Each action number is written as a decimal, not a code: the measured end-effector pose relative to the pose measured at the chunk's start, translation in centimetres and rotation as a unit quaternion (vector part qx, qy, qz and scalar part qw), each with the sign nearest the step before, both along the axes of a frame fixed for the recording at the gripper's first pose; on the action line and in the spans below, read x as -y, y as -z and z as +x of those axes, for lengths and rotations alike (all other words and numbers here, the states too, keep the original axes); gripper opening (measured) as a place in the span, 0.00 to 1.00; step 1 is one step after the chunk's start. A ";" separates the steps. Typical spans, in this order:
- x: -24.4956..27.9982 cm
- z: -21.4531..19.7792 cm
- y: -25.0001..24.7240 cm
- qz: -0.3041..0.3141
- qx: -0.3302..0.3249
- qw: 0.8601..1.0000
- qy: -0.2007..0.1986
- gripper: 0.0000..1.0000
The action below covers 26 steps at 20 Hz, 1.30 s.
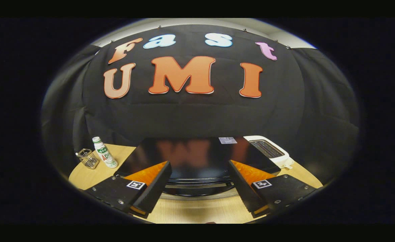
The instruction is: Open the toaster oven, put the food inside, and close the toaster oven door.
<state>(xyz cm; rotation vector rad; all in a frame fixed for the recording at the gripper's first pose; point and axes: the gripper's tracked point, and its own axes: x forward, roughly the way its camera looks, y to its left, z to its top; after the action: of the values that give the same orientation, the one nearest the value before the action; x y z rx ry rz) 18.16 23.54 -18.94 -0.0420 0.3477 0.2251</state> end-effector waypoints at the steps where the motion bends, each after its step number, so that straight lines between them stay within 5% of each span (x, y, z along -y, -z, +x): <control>1: -0.2 0.0 0.5 -0.004 -0.004 1.000 -0.002 1.00; 14: 0.3 -2.1 2.5 0.023 -0.019 0.999 -0.023 1.00; 26: 2.6 -9.3 4.2 0.028 -0.016 0.999 -0.030 1.00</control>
<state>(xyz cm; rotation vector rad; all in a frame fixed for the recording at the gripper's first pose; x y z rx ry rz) 8.90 20.89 -23.16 0.0071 0.3720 0.2950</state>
